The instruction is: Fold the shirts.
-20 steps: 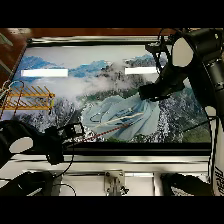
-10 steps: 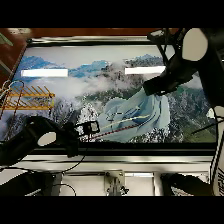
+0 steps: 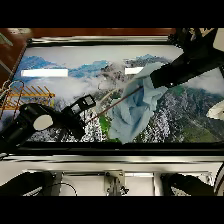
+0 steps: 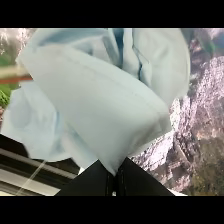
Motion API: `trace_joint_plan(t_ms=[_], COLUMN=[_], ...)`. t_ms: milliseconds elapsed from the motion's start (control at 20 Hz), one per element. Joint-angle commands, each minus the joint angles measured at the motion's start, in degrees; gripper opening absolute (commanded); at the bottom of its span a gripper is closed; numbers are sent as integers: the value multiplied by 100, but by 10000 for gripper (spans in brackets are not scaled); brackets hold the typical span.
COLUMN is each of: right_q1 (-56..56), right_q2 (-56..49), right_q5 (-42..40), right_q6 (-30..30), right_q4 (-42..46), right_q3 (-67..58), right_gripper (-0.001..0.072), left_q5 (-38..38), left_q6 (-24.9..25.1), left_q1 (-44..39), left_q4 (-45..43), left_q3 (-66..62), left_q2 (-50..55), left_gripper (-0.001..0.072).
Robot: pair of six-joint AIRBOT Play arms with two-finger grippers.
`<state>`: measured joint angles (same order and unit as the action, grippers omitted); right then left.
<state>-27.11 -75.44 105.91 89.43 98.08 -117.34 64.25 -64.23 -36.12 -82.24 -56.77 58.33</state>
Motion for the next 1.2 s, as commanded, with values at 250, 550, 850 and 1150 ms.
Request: trace_joint_plan(t_ms=[250,550,850,1150], right_q1=[4,4,2,4], right_q2=[61,61,61,68], right_q5=[-960,-671,-485,-323], right_q6=[-37,271,389,546], right_q4=[-616,-1401,-1996,-734], right_q3=[-26,-26,-26,-26], right_gripper=[68,68,68,69], left_q5=[35,-960,-1145,-1165], left_q6=[505,350,369,330], left_q1=[-363,-706,-710,-710], left_q4=[664,791,835,1346], left_q3=[-109,-109,-109,-107], left_q2=[195,389,846,914], left_gripper=[57,57,57,57])
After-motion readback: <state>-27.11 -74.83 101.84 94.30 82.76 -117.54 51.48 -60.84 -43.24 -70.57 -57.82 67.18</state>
